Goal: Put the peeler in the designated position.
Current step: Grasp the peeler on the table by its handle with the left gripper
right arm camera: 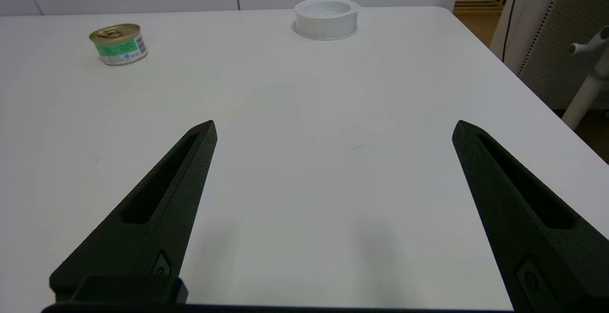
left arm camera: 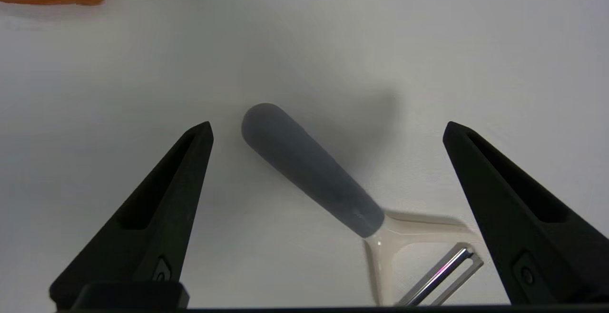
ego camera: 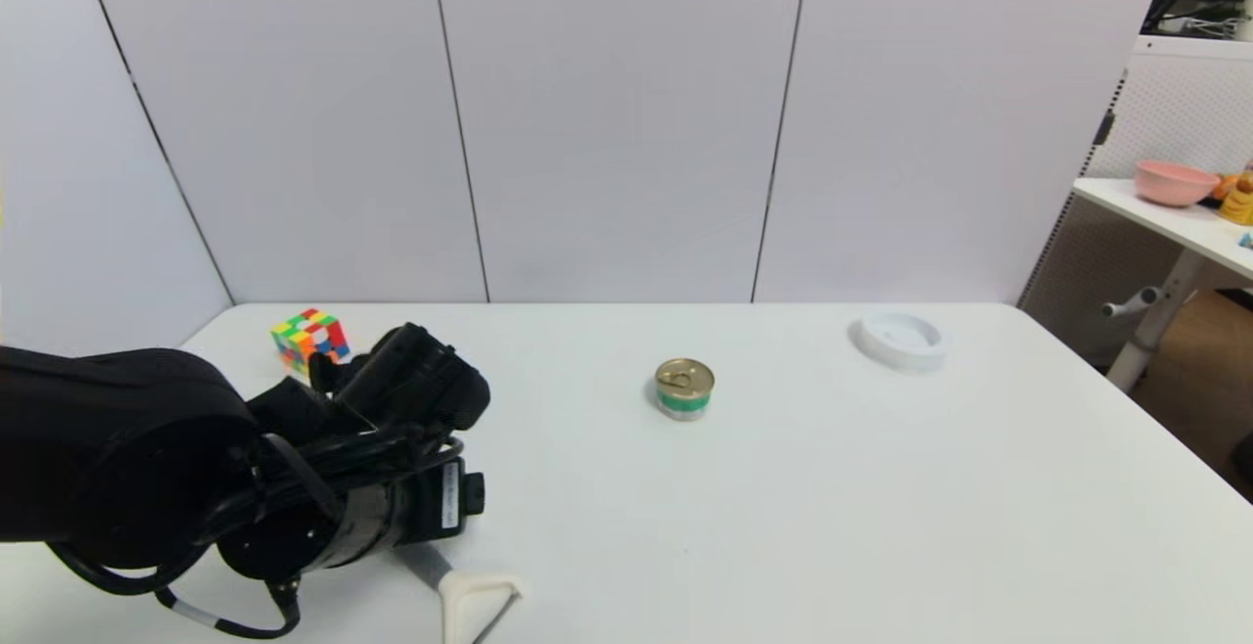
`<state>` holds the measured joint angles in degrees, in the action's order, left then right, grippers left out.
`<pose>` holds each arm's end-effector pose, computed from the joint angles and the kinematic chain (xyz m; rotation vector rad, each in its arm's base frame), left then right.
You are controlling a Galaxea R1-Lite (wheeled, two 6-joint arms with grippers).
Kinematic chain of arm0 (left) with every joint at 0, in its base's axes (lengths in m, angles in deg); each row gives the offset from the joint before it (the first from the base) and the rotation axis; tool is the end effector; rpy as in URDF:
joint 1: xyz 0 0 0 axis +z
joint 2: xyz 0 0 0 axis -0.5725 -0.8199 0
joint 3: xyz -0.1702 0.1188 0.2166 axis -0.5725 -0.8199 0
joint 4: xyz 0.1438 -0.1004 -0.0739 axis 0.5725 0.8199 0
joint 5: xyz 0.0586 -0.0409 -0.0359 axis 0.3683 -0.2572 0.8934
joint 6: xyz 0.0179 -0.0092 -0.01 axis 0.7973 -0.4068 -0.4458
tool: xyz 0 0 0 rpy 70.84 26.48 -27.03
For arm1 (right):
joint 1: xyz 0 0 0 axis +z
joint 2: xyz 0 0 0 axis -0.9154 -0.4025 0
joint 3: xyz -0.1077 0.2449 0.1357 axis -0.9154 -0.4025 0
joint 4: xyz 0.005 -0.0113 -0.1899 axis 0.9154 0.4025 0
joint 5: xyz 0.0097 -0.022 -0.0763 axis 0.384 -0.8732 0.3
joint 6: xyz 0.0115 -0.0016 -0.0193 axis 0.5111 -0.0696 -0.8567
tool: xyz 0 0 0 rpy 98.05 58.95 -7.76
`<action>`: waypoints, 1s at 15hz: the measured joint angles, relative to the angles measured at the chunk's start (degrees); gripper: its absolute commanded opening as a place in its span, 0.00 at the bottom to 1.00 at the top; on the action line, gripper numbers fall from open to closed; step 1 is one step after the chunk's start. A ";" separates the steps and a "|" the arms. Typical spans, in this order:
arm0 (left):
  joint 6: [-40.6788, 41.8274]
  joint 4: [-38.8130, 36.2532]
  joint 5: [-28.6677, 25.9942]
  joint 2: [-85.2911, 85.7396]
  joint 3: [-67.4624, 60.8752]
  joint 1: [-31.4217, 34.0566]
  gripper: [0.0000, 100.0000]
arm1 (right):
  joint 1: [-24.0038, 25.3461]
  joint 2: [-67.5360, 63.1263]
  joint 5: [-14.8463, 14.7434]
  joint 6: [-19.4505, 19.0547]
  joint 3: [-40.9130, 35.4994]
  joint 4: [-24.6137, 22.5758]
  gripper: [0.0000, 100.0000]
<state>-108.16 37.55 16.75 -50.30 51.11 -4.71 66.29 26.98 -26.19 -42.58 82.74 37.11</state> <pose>0.2025 -0.1560 0.1367 -0.0729 0.9565 0.0963 -0.0229 0.0000 0.0755 0.0181 -0.0013 -0.0012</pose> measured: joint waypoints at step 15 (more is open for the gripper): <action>-22.10 10.36 7.86 -6.45 2.54 -7.03 1.00 | 0.00 0.00 0.02 0.01 0.00 0.00 1.00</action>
<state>-130.26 47.92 24.61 -56.75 53.65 -11.74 66.29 26.98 -26.17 -42.57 82.74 37.11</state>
